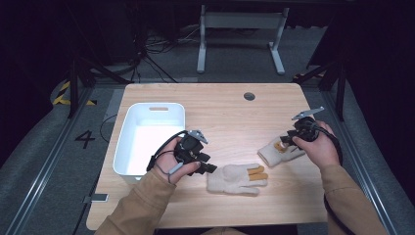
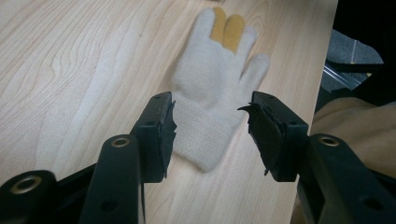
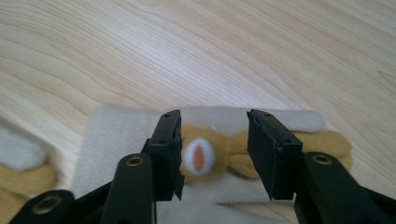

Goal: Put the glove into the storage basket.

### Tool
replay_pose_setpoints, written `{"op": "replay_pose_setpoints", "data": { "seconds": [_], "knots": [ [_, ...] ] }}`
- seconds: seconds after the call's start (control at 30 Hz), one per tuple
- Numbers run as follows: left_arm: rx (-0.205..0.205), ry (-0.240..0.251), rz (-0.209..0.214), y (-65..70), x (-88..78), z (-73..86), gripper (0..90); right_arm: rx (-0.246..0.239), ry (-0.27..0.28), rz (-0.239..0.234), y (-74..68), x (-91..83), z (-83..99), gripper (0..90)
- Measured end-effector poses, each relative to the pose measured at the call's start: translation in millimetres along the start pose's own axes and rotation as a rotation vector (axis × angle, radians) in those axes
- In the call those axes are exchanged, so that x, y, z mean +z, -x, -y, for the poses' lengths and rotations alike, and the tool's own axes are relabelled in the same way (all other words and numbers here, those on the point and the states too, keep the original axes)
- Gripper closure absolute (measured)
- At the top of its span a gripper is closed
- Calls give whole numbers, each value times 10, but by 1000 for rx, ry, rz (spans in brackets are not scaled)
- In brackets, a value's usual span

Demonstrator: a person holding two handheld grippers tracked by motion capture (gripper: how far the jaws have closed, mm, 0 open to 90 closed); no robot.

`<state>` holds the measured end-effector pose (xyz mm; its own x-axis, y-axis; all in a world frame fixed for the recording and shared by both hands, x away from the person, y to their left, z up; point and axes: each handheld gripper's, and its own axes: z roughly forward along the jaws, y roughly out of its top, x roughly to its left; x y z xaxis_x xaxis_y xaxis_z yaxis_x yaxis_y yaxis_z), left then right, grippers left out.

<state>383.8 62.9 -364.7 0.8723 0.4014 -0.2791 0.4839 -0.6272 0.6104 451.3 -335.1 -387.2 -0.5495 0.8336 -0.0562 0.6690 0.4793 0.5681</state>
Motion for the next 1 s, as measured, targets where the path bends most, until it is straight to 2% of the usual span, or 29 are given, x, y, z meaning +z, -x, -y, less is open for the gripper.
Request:
{"op": "replay_pose_setpoints", "data": {
  "seconds": [0.1,0.2,0.3,0.5,0.53,0.57,0.67,0.8,1.0],
  "knots": [
    [-4,3,0,-9,-2,7,511,6,-14,-14,47,40,25,539],
    [-4,0,-3,-12,-3,18,511,9,-36,-39,53,124,77,474],
    [-5,-1,-4,-6,-3,22,511,1,-49,-44,47,162,94,469],
    [-9,-1,-5,2,-6,33,511,-23,-108,-40,18,313,132,449],
    [-5,-4,-4,-2,-6,35,511,-33,-133,-26,-3,362,139,453],
    [-7,-5,-7,-2,-5,37,511,-33,-133,-26,-3,362,139,453],
    [-9,-7,-7,0,8,40,510,-18,-153,-8,-32,381,127,541],
    [-7,-8,-6,-1,12,41,510,41,-171,7,-60,358,102,657],
    [-4,-5,-1,-12,8,32,510,104,-137,11,-55,269,99,714]
  ]
}}
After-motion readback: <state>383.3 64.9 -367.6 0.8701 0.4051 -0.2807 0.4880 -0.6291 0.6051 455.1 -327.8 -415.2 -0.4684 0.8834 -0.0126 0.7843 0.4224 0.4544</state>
